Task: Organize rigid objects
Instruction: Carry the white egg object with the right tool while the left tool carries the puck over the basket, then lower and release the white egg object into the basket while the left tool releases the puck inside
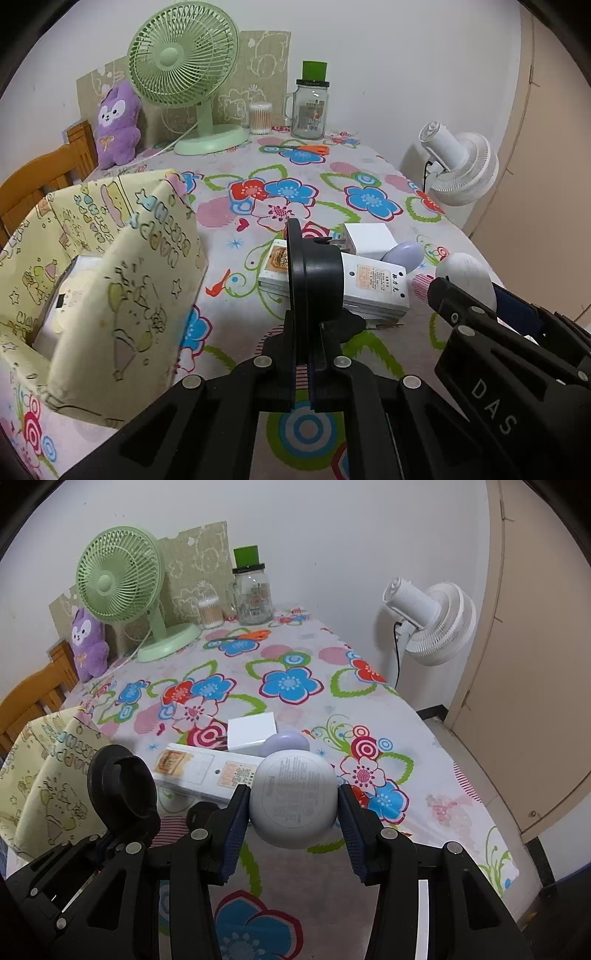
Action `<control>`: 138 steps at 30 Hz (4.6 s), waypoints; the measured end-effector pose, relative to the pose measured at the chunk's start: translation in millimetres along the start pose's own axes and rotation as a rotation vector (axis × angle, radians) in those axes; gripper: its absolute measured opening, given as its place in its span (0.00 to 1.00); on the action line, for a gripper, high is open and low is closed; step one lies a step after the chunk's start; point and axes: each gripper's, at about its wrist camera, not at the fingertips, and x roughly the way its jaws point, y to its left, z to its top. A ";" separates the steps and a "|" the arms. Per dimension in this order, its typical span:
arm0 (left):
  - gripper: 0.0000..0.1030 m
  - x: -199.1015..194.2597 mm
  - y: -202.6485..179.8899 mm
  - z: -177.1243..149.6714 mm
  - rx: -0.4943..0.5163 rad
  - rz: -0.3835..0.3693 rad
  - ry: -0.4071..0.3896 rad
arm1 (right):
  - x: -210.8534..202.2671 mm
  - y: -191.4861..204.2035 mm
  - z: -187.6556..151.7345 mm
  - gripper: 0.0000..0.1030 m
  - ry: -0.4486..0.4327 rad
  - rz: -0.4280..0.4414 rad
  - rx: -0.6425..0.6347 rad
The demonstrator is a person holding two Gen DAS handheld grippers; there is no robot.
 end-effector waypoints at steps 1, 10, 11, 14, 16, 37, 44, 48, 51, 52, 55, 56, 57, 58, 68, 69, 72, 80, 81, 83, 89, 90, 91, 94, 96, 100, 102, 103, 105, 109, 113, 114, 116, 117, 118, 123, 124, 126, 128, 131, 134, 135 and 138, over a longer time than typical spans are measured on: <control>0.01 -2.5 0.9 0.4 0.000 -0.001 -0.001 | -2.3 0.9 0.4 0.49 -0.003 -0.001 -0.001; 0.01 -20.7 2.6 5.5 0.017 -0.016 -0.012 | -24.7 6.4 4.4 0.49 -0.029 -0.006 0.002; 0.01 -22.5 2.7 6.4 0.020 -0.018 -0.014 | -25.9 6.2 4.8 0.49 -0.030 -0.005 0.004; 0.01 -29.1 1.0 8.6 0.030 -0.019 -0.023 | -33.2 5.8 7.1 0.49 -0.040 -0.003 0.012; 0.01 -34.0 0.4 9.8 0.034 -0.021 -0.031 | -36.8 5.8 8.0 0.49 -0.043 -0.003 0.014; 0.01 -70.1 -3.5 24.1 0.062 -0.044 -0.084 | -71.8 17.3 23.9 0.49 -0.086 -0.022 -0.020; 0.01 -77.5 1.6 29.2 0.073 -0.053 -0.089 | -78.6 22.3 27.5 0.49 -0.095 -0.029 -0.026; 0.01 -78.0 7.8 32.0 0.081 -0.057 -0.085 | -80.3 31.1 29.2 0.49 -0.100 -0.033 -0.035; 0.01 -79.6 12.9 33.5 0.084 -0.058 -0.086 | -80.9 38.0 30.3 0.49 -0.099 -0.025 -0.035; 0.01 -79.9 14.1 33.9 0.085 -0.056 -0.087 | -81.0 40.8 30.8 0.49 -0.100 -0.023 -0.035; 0.01 -80.1 21.1 35.6 0.083 -0.054 -0.084 | -81.5 47.5 32.0 0.49 -0.100 -0.022 -0.041; 0.01 -80.4 23.0 36.2 0.085 -0.052 -0.085 | -81.2 49.4 32.5 0.49 -0.100 -0.021 -0.044; 0.01 -80.5 24.7 37.1 0.088 -0.050 -0.086 | -81.0 52.5 33.0 0.49 -0.099 -0.020 -0.046; 0.01 -81.4 27.0 37.7 0.090 -0.048 -0.088 | -80.8 54.7 33.3 0.49 -0.099 -0.019 -0.049; 0.01 -78.1 51.4 42.2 0.099 -0.033 -0.080 | -73.0 79.4 36.2 0.49 -0.076 -0.013 -0.071; 0.01 -78.6 53.5 42.3 0.102 -0.030 -0.081 | -71.9 82.9 37.1 0.49 -0.073 -0.013 -0.077; 0.01 -78.9 60.5 45.4 0.107 -0.026 -0.086 | -70.1 91.1 40.2 0.49 -0.072 -0.010 -0.087; 0.01 -77.5 83.2 53.8 0.096 -0.012 -0.090 | -65.6 115.0 48.7 0.49 -0.071 0.007 -0.105; 0.01 -77.2 87.4 54.6 0.093 -0.008 -0.090 | -64.9 117.4 49.3 0.49 -0.071 0.009 -0.107; 0.01 -76.5 93.0 55.9 0.089 -0.003 -0.088 | -62.6 125.0 50.9 0.49 -0.068 0.016 -0.114; 0.01 -73.6 110.4 60.1 0.083 0.012 -0.082 | -57.2 144.4 54.1 0.49 -0.063 0.035 -0.129; 0.01 -73.2 112.6 60.6 0.082 0.014 -0.081 | -55.9 147.2 54.5 0.49 -0.061 0.038 -0.131; 0.01 -72.8 114.8 61.1 0.082 0.015 -0.079 | -55.2 149.4 54.8 0.49 -0.060 0.040 -0.133; 0.01 -71.1 122.3 62.2 0.086 0.021 -0.074 | -52.0 158.9 56.0 0.49 -0.060 0.047 -0.142; 0.01 -70.4 127.1 63.0 0.092 0.027 -0.071 | -49.8 164.1 56.7 0.49 -0.058 0.054 -0.142; 0.01 -67.3 136.3 64.7 0.099 0.029 -0.061 | -45.6 173.2 57.0 0.49 -0.052 0.067 -0.144; 0.01 -65.0 142.0 65.1 0.099 0.033 -0.057 | -42.6 179.9 57.0 0.49 -0.047 0.070 -0.150; 0.01 -63.8 144.6 64.9 0.097 0.035 -0.055 | -41.0 182.9 56.8 0.49 -0.045 0.072 -0.154; 0.01 -60.9 150.5 64.2 0.093 0.036 -0.044 | -37.2 188.7 56.9 0.49 -0.039 0.076 -0.161; 0.01 -53.8 161.5 63.4 0.090 0.039 -0.024 | -28.6 199.4 55.8 0.49 -0.022 0.086 -0.170; 0.01 -47.7 169.0 62.0 0.091 0.042 -0.006 | -19.7 208.5 54.4 0.49 -0.003 0.097 -0.174; 0.01 -45.4 171.5 61.8 0.090 0.041 0.002 | -17.4 210.6 53.6 0.49 0.002 0.100 -0.175; 0.01 -41.5 174.5 61.9 0.089 0.039 0.014 | -13.3 213.7 52.9 0.49 0.012 0.102 -0.177; 0.01 -39.1 176.4 61.7 0.089 0.039 0.020 | -10.6 215.3 52.5 0.49 0.017 0.104 -0.177; 0.01 -37.3 177.7 61.4 0.088 0.039 0.024 | -8.4 216.5 52.3 0.49 0.022 0.105 -0.177; 0.01 -25.6 184.7 59.2 0.086 0.047 0.041 | 6.4 222.9 49.8 0.49 0.055 0.106 -0.175; 0.01 -23.2 185.8 58.7 0.084 0.045 0.046 | 9.9 224.4 49.1 0.49 0.064 0.104 -0.177; 0.02 -16.9 188.5 57.8 0.080 0.040 0.063 | 15.0 226.2 48.1 0.49 0.074 0.098 -0.179; 0.02 -13.5 190.6 57.6 0.075 0.036 0.071 | 19.2 227.3 47.0 0.49 0.077 0.090 -0.178; 0.04 -9.4 194.5 57.7 0.060 0.034 0.087 | 20.8 229.2 47.4 0.49 0.072 0.076 -0.185; 0.15 -3.5 199.7 56.8 0.037 0.040 0.111 | 21.9 232.0 47.3 0.49 0.071 0.061 -0.197; 0.18 -1.4 201.1 56.1 0.036 0.050 0.116 | 21.9 232.4 47.0 0.49 0.072 0.060 -0.203; 0.31 2.4 203.7 54.3 0.020 0.055 0.134 | 21.6 234.1 45.4 0.51 0.069 0.057 -0.217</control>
